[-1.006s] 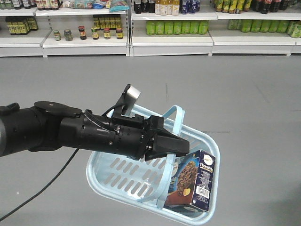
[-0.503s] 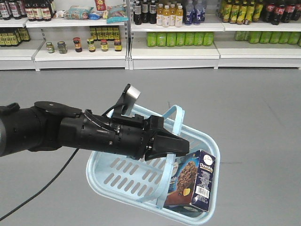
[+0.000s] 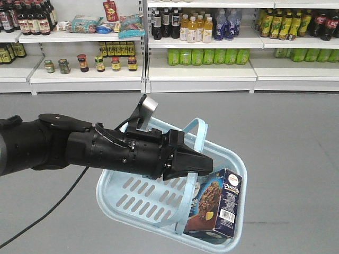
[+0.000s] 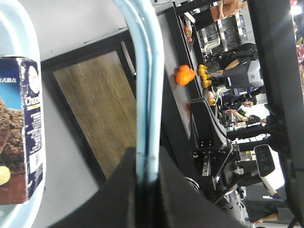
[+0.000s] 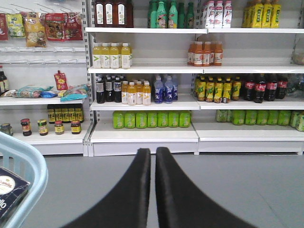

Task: Left arm holds basket, right arm returns cookies

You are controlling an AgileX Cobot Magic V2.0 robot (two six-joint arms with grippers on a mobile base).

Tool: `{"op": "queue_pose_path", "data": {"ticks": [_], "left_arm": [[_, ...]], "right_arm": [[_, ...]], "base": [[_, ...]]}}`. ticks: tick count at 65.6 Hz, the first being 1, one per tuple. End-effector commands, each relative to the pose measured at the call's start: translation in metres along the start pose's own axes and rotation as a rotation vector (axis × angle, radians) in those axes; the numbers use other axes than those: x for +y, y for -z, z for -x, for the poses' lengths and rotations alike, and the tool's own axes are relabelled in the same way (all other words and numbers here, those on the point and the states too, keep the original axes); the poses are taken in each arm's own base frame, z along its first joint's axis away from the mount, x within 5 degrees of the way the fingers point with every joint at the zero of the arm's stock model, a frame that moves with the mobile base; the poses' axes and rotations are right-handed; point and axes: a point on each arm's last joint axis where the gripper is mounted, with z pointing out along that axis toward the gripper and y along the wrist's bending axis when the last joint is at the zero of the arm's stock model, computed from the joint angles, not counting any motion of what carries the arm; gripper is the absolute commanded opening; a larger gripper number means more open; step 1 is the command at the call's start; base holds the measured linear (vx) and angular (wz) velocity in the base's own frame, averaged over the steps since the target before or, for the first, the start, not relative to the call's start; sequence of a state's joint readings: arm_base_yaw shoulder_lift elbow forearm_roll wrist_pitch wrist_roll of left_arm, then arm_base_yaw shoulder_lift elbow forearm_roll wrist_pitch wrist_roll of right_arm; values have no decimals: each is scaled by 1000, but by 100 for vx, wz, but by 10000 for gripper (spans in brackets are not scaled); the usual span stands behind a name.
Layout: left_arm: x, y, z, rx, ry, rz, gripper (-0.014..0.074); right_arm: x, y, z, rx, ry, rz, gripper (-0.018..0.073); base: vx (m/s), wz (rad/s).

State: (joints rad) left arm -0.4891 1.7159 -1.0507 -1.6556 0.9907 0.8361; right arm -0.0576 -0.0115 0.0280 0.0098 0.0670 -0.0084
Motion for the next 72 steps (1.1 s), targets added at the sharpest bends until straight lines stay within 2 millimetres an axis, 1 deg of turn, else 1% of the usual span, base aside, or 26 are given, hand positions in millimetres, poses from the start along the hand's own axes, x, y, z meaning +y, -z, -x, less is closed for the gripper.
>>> {"op": "queue_pose_path", "data": {"ticks": [1, 43, 72], "left_arm": [[-36, 10, 6, -58, -15, -150, -3], [-36, 10, 6, -59, -15, -149, -3], [-36, 10, 6, -58, -16, -150, -3]], "right_arm": [[0, 0, 2, -67, 11, -2, -6], [0, 0, 2, -67, 11, -2, -6], [0, 0, 2, -67, 11, -2, -6]], "base": [[48, -4], [48, -7], [46, 7]]}}
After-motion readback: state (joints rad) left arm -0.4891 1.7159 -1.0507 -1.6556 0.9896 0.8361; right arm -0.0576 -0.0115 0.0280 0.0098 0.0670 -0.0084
